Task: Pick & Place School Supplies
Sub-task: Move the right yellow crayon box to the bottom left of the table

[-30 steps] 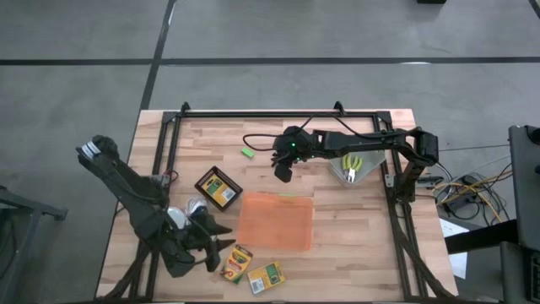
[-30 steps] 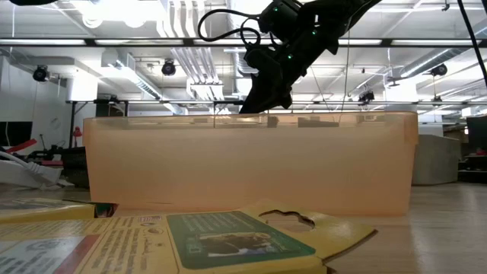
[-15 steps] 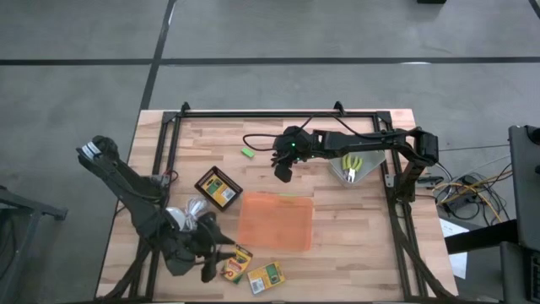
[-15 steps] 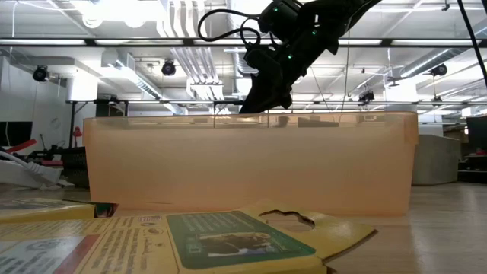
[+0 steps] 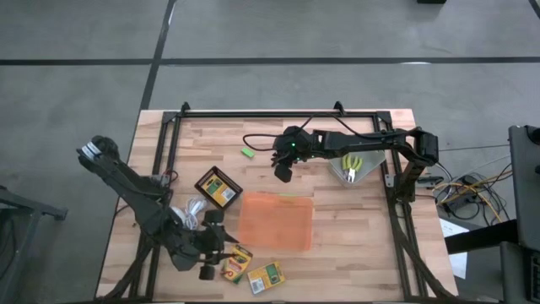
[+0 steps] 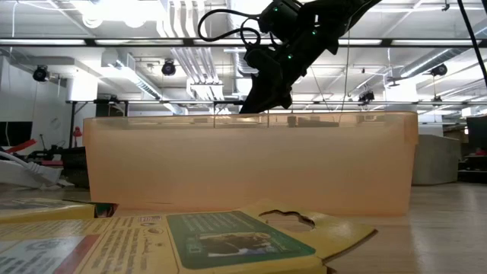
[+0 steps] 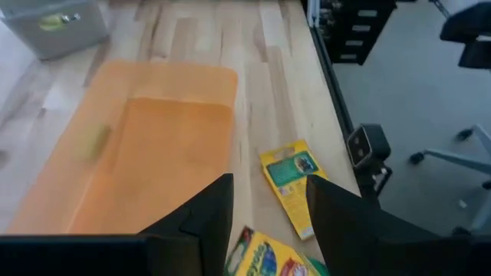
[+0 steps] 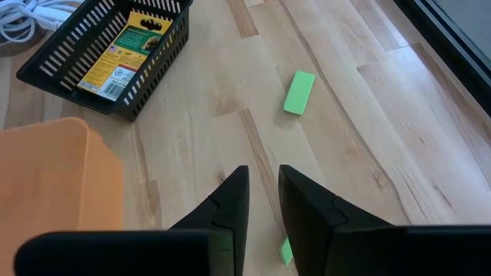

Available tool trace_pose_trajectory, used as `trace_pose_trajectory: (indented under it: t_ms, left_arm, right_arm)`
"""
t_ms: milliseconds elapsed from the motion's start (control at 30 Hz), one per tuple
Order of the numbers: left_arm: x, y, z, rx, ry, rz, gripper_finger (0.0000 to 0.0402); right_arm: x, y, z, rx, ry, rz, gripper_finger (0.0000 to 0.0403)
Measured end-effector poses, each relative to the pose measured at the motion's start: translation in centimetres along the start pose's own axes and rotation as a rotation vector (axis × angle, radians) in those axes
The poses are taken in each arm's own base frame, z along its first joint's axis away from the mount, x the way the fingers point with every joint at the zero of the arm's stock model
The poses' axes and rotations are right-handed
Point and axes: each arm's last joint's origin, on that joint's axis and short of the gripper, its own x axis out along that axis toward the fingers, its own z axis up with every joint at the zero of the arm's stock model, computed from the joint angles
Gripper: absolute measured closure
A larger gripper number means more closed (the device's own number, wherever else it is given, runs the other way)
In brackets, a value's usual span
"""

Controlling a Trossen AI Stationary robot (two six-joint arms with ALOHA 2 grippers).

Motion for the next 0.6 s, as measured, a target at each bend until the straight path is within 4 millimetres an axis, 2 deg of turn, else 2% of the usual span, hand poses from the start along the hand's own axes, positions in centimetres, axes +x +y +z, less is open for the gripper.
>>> trace_pose_trajectory:
  t_ms: [300, 600]
  left_arm:
    - [3.1, -1.1, -0.9, 0.026, -0.074, 0.131, 0.0235]
    - [6.0, -2.0, -2.5, -0.050, -0.104, 0.217, 0.0279]
  right_arm:
    - [0.0, 0.0, 0.0, 0.000, 0.000, 0.000, 0.0319]
    - [0.0, 0.0, 0.0, 0.000, 0.000, 0.000, 0.0321]
